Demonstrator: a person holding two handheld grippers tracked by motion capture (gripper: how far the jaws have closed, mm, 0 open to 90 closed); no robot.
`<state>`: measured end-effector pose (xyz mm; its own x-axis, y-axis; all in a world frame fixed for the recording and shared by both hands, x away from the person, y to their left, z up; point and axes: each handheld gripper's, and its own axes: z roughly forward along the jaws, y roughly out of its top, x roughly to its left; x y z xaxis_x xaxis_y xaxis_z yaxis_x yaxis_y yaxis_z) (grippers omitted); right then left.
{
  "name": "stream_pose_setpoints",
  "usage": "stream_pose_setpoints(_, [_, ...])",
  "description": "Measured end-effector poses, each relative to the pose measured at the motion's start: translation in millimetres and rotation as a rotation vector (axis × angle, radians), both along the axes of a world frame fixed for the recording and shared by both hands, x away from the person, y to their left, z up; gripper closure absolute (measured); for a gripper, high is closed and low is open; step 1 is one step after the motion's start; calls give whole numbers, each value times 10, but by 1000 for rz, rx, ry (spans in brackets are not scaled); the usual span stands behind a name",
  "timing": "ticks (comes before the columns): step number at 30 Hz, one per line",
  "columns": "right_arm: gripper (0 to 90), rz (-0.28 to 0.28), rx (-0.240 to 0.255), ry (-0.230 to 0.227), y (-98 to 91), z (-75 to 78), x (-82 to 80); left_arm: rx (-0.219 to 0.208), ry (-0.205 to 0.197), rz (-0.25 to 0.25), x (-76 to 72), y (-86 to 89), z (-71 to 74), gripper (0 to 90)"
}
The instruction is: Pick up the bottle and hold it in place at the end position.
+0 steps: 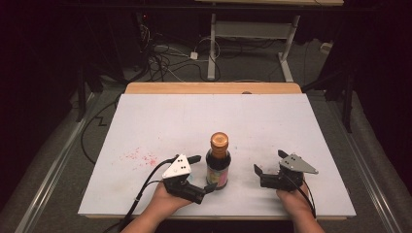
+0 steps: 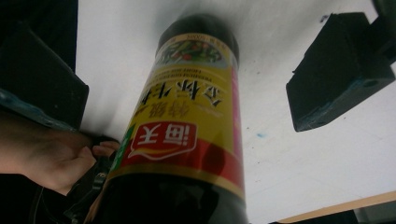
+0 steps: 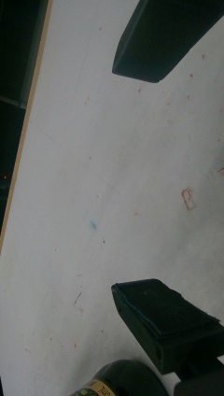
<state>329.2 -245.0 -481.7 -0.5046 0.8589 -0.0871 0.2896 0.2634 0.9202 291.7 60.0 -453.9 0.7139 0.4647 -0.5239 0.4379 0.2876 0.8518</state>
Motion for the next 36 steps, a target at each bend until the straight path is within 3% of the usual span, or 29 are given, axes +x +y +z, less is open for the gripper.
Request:
stream_pose_setpoints(8, [2, 1, 1, 1, -1, 0, 0, 1, -15, -16, 56, -162, 14, 0])
stream_pose_setpoints(14, [2, 0, 5, 5, -5, 0, 3, -22, -27, -22, 89, -230, 46, 78])
stream_pose_setpoints(19, [2, 1, 7, 6, -8, 0, 4, -15, -44, -26, 99, -275, 42, 140])
stream_pose_setpoints(32, [2, 4, 7, 4, -7, 1, 3, -8, -31, -20, 139, -278, 52, 252])
stream_pose_setpoints(36, [2, 4, 8, 4, -9, 1, 2, 15, -32, -20, 137, -283, 69, 270])
